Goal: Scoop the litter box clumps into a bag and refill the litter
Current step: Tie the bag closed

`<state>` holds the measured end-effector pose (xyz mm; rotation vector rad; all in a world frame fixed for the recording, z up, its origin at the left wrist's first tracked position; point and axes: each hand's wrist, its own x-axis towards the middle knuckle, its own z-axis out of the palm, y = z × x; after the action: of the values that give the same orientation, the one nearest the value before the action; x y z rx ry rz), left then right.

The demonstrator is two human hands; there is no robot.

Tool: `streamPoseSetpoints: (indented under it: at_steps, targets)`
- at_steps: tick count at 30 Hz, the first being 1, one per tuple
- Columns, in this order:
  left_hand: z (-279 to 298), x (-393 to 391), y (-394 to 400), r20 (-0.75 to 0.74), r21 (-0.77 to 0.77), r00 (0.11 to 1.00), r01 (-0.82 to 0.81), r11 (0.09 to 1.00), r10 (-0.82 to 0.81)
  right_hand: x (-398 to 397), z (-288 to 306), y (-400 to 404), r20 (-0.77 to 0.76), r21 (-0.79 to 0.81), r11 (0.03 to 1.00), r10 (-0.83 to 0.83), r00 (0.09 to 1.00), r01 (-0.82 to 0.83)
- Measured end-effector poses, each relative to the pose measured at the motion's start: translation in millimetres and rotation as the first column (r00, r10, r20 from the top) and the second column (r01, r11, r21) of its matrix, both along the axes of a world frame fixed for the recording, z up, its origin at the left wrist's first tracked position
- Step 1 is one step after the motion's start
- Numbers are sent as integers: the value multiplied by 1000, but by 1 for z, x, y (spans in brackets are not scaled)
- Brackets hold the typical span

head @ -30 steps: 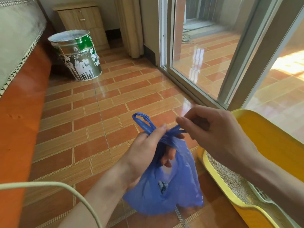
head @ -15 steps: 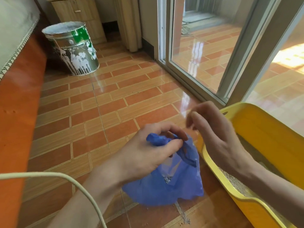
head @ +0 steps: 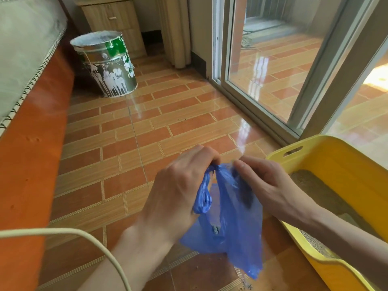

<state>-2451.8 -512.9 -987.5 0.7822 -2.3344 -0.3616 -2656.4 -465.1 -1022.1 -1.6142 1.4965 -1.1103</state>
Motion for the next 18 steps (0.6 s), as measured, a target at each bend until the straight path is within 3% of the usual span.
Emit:
streamPoseSetpoints:
  at_steps: [4,8,13,18]
  targets:
    - [-13,-1,-5,-183,66,983,-3,998,15,13,4,-10,216,193,980,7,976,-49]
    - [-20,2,-9,-324,199,946,82,977,-14,23,7,-19,567,312,942,-82,819,-122]
    - [-26,5,-11,-231,124,973,41,991,-11,22,8,-24,600,210,977,-163,783,43]
    - [-29,7,-13,-137,126,976,-152,980,169,20,5,-24,552,127,979,-202,809,158]
